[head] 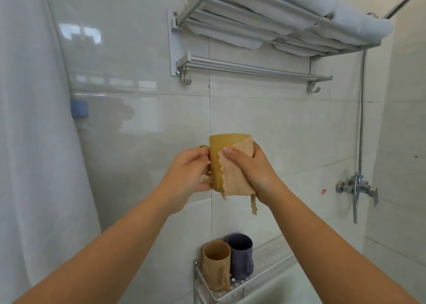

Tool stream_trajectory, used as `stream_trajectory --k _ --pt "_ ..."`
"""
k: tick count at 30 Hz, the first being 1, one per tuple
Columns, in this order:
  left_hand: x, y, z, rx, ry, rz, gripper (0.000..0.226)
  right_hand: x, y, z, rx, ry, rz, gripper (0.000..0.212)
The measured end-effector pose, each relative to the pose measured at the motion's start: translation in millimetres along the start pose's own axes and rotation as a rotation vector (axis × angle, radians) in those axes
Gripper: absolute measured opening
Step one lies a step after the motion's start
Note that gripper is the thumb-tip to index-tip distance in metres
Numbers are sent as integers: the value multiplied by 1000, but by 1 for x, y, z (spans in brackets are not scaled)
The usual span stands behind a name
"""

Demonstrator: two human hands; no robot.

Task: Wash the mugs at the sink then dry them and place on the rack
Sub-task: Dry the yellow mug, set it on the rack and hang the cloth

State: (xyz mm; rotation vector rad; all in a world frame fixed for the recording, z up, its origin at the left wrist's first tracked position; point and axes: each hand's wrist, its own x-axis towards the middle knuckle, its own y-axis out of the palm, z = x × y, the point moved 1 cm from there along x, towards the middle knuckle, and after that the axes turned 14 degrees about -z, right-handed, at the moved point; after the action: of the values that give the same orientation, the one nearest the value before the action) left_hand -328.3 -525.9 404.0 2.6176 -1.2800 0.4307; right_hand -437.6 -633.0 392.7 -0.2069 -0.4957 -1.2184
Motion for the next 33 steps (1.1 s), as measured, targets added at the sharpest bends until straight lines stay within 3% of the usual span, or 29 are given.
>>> stream_trajectory --k 2,4,5,7,9,11,14,19,23,28,31,33 --pt "-2 0 0 236 280 -59 17 3 -2 -1 78 35 -28 80" --pt "-3 -3 -1 469 594 -285 10 6 -5 0 97 26 -67 79" --pt "-3 -5 -3 479 659 -385 6 6 -7 1 100 21 -71 78" --pt "6 -7 -3 388 482 -428 16 5 -11 3 114 22 -36 77" --pt "17 -5 -7 205 60 -292 32 2 -14 6 117 11 25 70" --pt "21 -4 -8 103 -175 -153 45 -1 -13 9 112 -5 84 55" --pt "19 0 -7 120 -129 -127 49 -7 -10 12 109 12 85 45" --pt "9 6 -5 13 -4 -234 48 -20 3 23 -8 -45 -78 65" --pt "-5 18 -7 26 182 -241 49 -32 14 31 -225 -156 -342 49" --pt "-12 23 -10 -85 212 -276 52 -41 21 32 -290 -257 -425 31" --pt "-14 27 -10 -111 224 -285 52 -53 27 24 -561 -419 -500 68" --pt "-16 29 -12 -119 228 -264 51 -55 26 21 -586 -464 -481 81"
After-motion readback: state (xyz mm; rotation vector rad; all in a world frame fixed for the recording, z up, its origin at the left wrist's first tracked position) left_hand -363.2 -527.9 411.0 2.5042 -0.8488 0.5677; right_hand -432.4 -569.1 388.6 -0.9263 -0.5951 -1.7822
